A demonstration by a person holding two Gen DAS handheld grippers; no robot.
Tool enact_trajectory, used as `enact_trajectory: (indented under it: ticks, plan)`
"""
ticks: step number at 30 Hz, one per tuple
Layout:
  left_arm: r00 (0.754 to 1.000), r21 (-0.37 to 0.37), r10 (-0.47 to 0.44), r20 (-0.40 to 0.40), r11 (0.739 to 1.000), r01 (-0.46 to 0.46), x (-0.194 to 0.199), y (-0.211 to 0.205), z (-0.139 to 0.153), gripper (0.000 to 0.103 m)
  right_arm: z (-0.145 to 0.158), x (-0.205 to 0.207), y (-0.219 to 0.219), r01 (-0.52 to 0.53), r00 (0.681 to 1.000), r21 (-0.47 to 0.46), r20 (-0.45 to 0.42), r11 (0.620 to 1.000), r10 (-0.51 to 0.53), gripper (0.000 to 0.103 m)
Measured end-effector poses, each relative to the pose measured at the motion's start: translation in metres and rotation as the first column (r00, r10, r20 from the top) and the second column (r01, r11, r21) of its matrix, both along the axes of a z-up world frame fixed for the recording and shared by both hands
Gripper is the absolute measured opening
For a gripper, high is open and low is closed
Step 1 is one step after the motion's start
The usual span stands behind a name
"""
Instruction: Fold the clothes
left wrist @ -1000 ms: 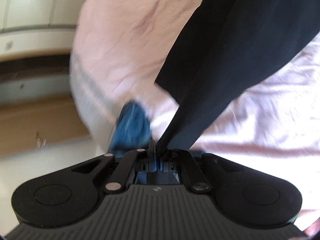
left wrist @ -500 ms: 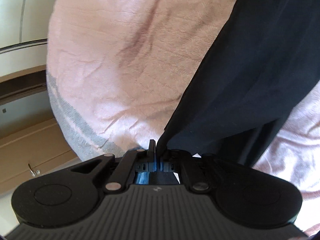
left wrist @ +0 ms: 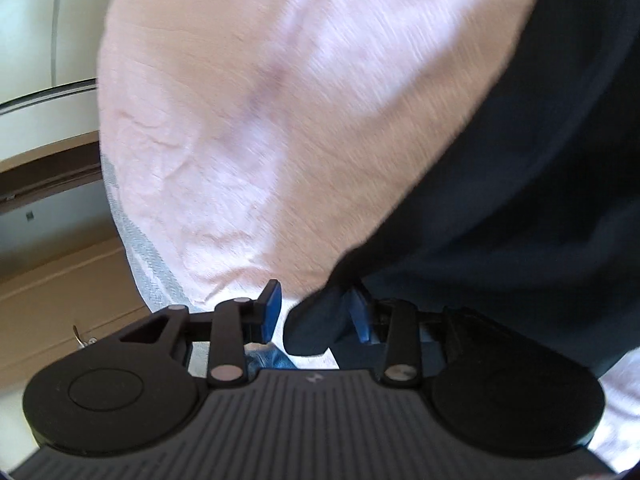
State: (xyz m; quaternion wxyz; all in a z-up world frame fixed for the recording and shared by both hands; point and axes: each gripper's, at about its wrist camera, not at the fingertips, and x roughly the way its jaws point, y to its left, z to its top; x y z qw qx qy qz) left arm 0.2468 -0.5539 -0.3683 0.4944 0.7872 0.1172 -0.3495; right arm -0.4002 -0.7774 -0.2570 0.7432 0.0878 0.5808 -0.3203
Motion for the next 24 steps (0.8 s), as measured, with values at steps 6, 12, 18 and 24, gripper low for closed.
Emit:
enact_trajectory:
  ticks: [6, 12, 18, 24]
  plan:
    - [0.97, -0.111, -0.134, -0.205, 0.987, 0.113, -0.05, 0.008, 0.043, 0.038, 0.052, 0.018, 0.057, 0.007, 0.982, -0.065, 0.19, 0.998, 0.006, 0.05]
    - [0.765, -0.074, -0.192, -0.615, 0.98, 0.186, -0.124, 0.029, 0.036, 0.038, 0.02, 0.106, 0.122, -0.225, 0.925, 0.222, 0.354, 0.949, 0.137, 0.05]
    - [0.721, -0.112, -0.162, -0.674, 0.987, 0.117, -0.137, 0.006, -0.009, 0.037, -0.039, 0.189, 0.119, -0.263, 0.928, 0.364, 0.347, 0.894, 0.132, 0.05]
    - [0.767, -0.27, -0.073, -0.638, 0.953, -0.134, -0.101, -0.013, 0.006, 0.03, -0.008, 0.194, 0.077, -0.099, 0.905, 0.131, 0.425, 0.986, 0.034, 0.05]
